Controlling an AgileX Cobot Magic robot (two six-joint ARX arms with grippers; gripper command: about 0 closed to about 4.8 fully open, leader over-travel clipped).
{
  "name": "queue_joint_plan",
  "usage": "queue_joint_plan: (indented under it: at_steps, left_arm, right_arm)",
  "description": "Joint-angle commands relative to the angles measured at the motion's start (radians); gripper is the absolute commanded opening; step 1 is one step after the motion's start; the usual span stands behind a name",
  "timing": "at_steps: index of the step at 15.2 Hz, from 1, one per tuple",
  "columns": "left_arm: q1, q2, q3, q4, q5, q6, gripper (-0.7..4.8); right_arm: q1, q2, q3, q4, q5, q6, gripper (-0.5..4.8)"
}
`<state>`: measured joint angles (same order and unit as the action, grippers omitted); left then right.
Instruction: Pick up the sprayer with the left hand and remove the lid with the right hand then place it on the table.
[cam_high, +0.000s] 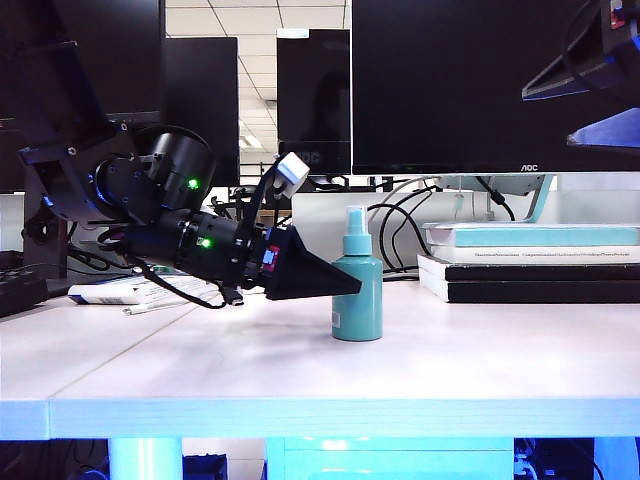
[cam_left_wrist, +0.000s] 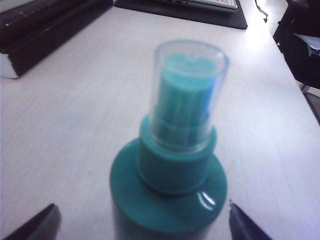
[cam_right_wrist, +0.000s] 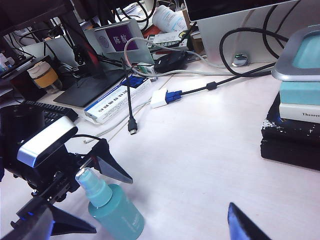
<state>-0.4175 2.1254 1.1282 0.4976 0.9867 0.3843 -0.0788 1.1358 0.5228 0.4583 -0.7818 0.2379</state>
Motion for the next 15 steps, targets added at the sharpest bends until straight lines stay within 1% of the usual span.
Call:
queue_joint_plan:
  at_steps: [1,2,3,4,5,6,7,8,9,10,11,12,14,15]
  left_arm:
    - [-0.039,-0.004,0.004,0.018,0.020,-0.016,4.79]
    - [-0.060,-0.004,0.004,0.029,-0.018,-0.005,4.79]
    - [-0.061,-0.004,0.004,0.027,-0.042,-0.003,4.79]
    - [-0.061,-0.004,0.004,0.023,-0.127,-0.022,4.79]
    - [-0.061,-0.004,0.004,0.023,-0.159,-0.022,4.79]
    - [-0.061,-0.004,0.004,0.021,-0.159,-0.022,3.63]
    - [-0.061,-0.004,0.004,0.021,-0.153,-0.023,2.88]
    - [-0.061,-0.004,0.004,0.023,-0.153,-0.022,0.91]
    - [-0.061,-0.004,0.004,0.024,-0.151,-0.023,0.54]
    - [-0.061,-0.004,0.005,0.025,-0.131,-0.023,0.52]
    - [-0.061,-0.005,0.005,0.037,-0.084,-0.031,0.52]
    - [-0.061,-0.008,0.007,0.063,-0.057,-0.074,0.51]
    - [-0.061,-0.035,0.028,0.064,0.001,-0.163,0.51]
    - [-0.061,-0.060,0.030,0.062,0.061,-0.201,0.51]
  right_arm:
    - [0.000,-0.002,0.005,0.033,0.002,-0.006,4.79]
    - [0.000,-0.002,0.005,0.034,0.002,-0.006,4.79]
    - [0.000,-0.002,0.005,0.034,0.002,-0.006,4.79]
    - [0.000,-0.002,0.005,0.034,0.002,-0.005,4.79]
    - [0.000,-0.002,0.005,0.034,0.002,-0.006,4.79]
    - [0.000,-0.002,0.005,0.034,0.002,-0.006,4.79]
    - [0.000,-0.002,0.005,0.034,0.003,-0.006,4.79]
    - [0.000,-0.002,0.005,0.034,0.003,-0.006,4.79]
    - [0.000,-0.002,0.005,0.034,0.004,-0.006,4.79]
    - [0.000,-0.002,0.005,0.034,0.005,-0.006,4.79]
    - [0.000,-0.002,0.005,0.034,0.005,-0.006,4.79]
    - [0.000,-0.002,0.005,0.037,0.005,-0.006,4.79]
    - [0.000,-0.002,0.005,0.054,-0.006,0.003,4.79]
    - [0.001,-0.002,0.005,0.078,-0.038,0.027,4.79]
